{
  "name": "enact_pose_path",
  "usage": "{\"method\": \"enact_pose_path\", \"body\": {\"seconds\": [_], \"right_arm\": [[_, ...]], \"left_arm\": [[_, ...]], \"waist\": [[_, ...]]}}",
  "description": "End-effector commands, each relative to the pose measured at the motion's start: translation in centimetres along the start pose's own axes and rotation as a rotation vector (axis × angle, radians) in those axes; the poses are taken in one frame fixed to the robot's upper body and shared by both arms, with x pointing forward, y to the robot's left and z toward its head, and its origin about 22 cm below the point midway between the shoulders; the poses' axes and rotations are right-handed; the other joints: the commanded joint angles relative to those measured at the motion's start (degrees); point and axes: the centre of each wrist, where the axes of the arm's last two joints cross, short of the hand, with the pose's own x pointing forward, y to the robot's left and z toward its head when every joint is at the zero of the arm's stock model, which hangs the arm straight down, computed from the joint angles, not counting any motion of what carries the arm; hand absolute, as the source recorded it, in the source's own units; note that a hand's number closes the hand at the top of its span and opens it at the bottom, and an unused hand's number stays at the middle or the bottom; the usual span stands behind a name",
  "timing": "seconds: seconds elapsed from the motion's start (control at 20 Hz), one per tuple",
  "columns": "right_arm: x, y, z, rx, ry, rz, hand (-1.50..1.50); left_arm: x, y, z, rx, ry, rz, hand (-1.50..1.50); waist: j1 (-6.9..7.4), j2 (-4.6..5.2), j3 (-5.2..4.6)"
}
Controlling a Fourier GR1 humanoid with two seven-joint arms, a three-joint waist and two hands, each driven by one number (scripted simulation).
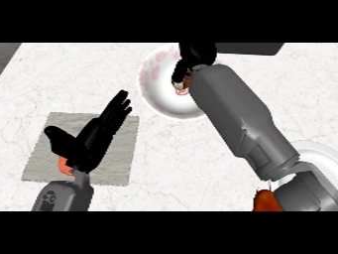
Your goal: Pick the cupcake from the plate and place it in the bowl
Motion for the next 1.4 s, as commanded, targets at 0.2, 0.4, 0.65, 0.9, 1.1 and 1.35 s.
{"method": "enact_pose_path", "body": {"seconds": [0.2,0.4,0.65,0.9,1.1,1.35], "right_arm": [[-1.8,-1.5,-0.1,-0.256,-0.068,-0.527,-1.5],[-3.0,-2.3,0.2,-0.334,-0.179,-0.723,-1.5],[-4.5,-1.3,3.5,-0.32,-0.347,-0.899,-1.5],[-6.4,-0.7,8.8,-0.336,-0.414,-1.016,-1.5],[-7.9,0.7,14.6,-0.297,-0.479,-1.028,-1.5],[-10.5,1.1,22.2,-0.25,-0.541,-0.988,1.5]], "left_arm": [[-0.7,0.5,0.4,0.013,0.01,0.009,0.0],[-1.2,0.9,1.2,0.031,0.016,0.029,0.0],[-1.7,1.7,2.1,0.077,0.043,0.022,0.0],[-1.2,2.7,2.8,0.137,0.013,0.01,0.0],[-1.0,2.2,2.9,0.146,0.025,0.033,0.0],[-1.9,3.4,3.9,0.159,0.051,0.024,0.0]], "waist": [[-0.4,-0.21,0.24],[-1.36,-1.02,0.14],[-3.89,-2.2,0.1],[-6.46,-3.0,0.1],[-8.09,-3.13,0.07],[-9.38,-3.32,-0.02]]}}
